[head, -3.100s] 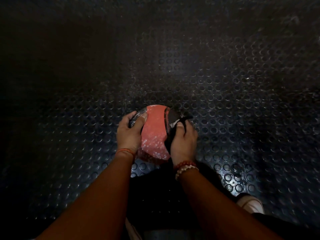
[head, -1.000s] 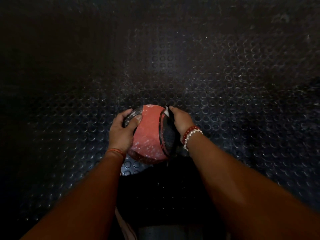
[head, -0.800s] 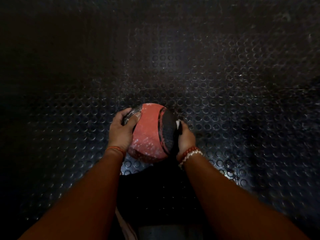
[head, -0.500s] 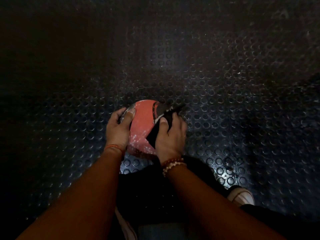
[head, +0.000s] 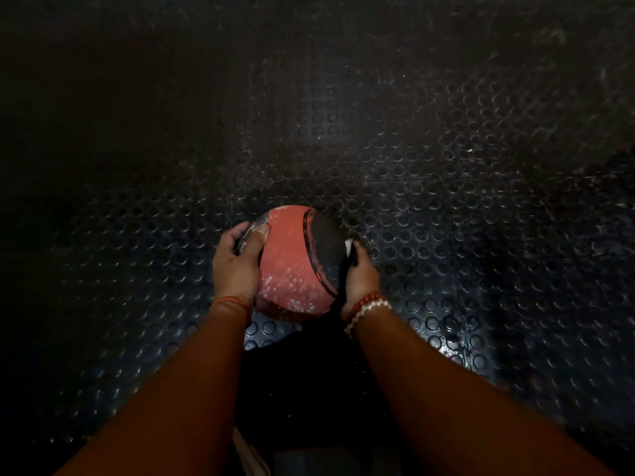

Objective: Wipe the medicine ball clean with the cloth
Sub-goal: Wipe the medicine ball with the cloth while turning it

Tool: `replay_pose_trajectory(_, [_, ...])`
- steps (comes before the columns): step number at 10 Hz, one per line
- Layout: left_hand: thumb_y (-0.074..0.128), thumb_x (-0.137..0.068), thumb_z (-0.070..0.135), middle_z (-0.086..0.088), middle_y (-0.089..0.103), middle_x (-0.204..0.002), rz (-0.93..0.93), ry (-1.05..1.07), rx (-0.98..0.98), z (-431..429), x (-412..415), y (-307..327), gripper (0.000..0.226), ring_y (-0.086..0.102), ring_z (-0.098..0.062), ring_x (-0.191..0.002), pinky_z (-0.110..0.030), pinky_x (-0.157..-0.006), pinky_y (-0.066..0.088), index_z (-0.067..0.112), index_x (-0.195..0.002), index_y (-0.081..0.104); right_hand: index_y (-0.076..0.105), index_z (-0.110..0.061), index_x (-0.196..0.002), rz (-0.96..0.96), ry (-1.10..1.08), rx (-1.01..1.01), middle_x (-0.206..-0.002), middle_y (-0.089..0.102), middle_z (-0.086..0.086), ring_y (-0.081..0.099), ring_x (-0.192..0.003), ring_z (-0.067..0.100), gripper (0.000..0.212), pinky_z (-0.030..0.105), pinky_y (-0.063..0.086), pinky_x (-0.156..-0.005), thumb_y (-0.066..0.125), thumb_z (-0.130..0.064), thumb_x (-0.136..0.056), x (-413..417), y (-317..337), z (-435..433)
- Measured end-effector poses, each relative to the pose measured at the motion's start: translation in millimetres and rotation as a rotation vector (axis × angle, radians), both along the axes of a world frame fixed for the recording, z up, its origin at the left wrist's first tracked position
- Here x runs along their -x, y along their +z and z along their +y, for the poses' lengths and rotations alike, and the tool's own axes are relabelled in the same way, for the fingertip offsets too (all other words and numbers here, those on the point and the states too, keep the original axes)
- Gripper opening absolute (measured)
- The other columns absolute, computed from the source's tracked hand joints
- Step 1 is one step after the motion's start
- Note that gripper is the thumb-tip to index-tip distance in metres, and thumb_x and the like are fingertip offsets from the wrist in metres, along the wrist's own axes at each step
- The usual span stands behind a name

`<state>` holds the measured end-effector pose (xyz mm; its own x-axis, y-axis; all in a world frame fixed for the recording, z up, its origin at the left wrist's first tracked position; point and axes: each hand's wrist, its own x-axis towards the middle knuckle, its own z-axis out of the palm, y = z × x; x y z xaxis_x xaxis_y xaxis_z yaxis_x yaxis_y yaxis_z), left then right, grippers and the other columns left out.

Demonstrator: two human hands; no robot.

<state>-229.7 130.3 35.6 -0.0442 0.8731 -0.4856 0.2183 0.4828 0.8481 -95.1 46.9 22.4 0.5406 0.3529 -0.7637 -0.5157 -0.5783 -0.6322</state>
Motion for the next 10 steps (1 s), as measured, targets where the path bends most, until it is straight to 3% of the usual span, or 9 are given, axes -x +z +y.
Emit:
replay_pose_trajectory(1, [0.069,-0.087,0.040,0.003,0.066,-0.116,0.003,0.003,-0.007,-1.5,-1.9,-0.6,0.038,0.062,-0.008,-0.099,-0.023,-0.079,0.050,0.022,-0.120,0.063,0.038,-0.002,-0.142,-0.064,-0.119,-0.025,-0.144,0.042,0.020,0.040,-0.132,0.034,0.048,0.014,0.031,-0.101,0.032,-0.025,-0.100,33.8,-6.1,-8.7])
replay_pose_trajectory(2, [0.069,-0.088,0.037,0.000,0.067,-0.116,-0.004,0.017,-0.028,-4.6,-3.3,-0.8,0.034,0.063,-0.009,-0.098,-0.024,-0.081,0.051,0.021,-0.117,0.064,0.041,-0.004,-0.142,-0.381,-0.137,0.032,-0.144,0.039,0.020,0.037,-0.134,0.032,0.081,0.028,0.025,-0.111,0.030,-0.056,-0.081,64.3,22.6,-6.9])
replay_pose_trajectory(3, [0.069,-0.088,0.037,-0.002,0.067,-0.117,0.006,0.027,-0.040,-6.4,-0.8,-2.3,0.034,0.063,-0.011,-0.097,-0.024,-0.081,0.051,0.020,-0.118,0.064,0.040,-0.011,-0.145,-0.585,0.082,0.005,-0.154,0.029,0.013,0.025,-0.142,0.030,0.080,0.038,0.019,-0.118,0.032,-0.058,-0.081,68.9,34.5,-0.3])
replay_pose_trajectory(4, [0.069,-0.088,0.039,0.000,0.067,-0.119,0.001,0.030,-0.030,-8.1,1.4,-2.6,0.037,0.064,-0.013,-0.103,-0.026,-0.086,0.052,0.021,-0.120,0.063,0.043,-0.019,-0.143,-0.676,0.283,0.000,-0.154,0.031,0.005,0.025,-0.143,0.026,0.064,0.041,0.020,-0.118,0.037,-0.049,-0.088,48.3,28.7,8.9])
replay_pose_trajectory(5, [0.068,-0.088,0.038,0.003,0.066,-0.119,-0.007,0.053,-0.019,-8.5,2.0,-3.0,0.035,0.062,-0.011,-0.104,-0.021,-0.082,0.049,0.023,-0.120,0.063,0.050,-0.020,-0.138,-0.512,0.305,-0.006,-0.146,0.041,0.001,0.042,-0.131,0.023,0.049,0.040,0.032,-0.112,0.043,-0.043,-0.095,17.0,21.1,22.5])
replay_pose_trajectory(7, [0.067,-0.088,0.041,0.005,0.066,-0.119,0.008,0.060,-0.003,-7.5,8.1,-8.4,0.034,0.061,-0.008,-0.103,-0.028,-0.092,0.050,0.025,-0.118,0.065,0.069,-0.013,-0.112,0.025,0.002,-0.019,-0.126,0.063,0.012,0.057,-0.119,0.027,0.048,0.043,0.043,-0.106,0.051,-0.047,-0.084,-7.4,-10.8,24.2])
replay_pose_trajectory(8, [0.065,-0.089,0.044,0.006,0.066,-0.118,0.020,0.039,-0.006,-5.4,13.8,-11.0,0.035,0.061,-0.008,-0.105,-0.030,-0.095,0.049,0.024,-0.118,0.066,0.062,-0.005,-0.123,0.179,-0.101,0.072,-0.128,0.060,0.014,0.058,-0.117,0.030,0.041,0.034,0.047,-0.099,0.047,-0.034,-0.098,4.0,-0.2,3.4])
replay_pose_trajectory(9, [0.065,-0.089,0.045,0.005,0.066,-0.119,0.024,0.024,-0.006,-4.3,16.4,-12.7,0.038,0.061,-0.009,-0.108,-0.031,-0.096,0.049,0.024,-0.120,0.066,0.050,-0.005,-0.135,0.055,-0.203,0.074,-0.137,0.052,0.020,0.048,-0.127,0.031,0.037,0.026,0.033,-0.098,0.034,-0.016,-0.104,25.1,6.4,-5.1])
replay_pose_trajectory(10, [0.065,-0.089,0.044,0.006,0.068,-0.115,0.005,0.036,0.002,-2.9,15.6,-12.2,0.036,0.062,-0.009,-0.105,-0.030,-0.095,0.050,0.023,-0.119,0.066,0.047,-0.004,-0.139,-0.192,-0.158,0.071,-0.142,0.044,0.020,0.040,-0.132,0.031,0.045,0.028,0.024,-0.107,0.045,-0.027,-0.100,47.6,16.0,3.3])
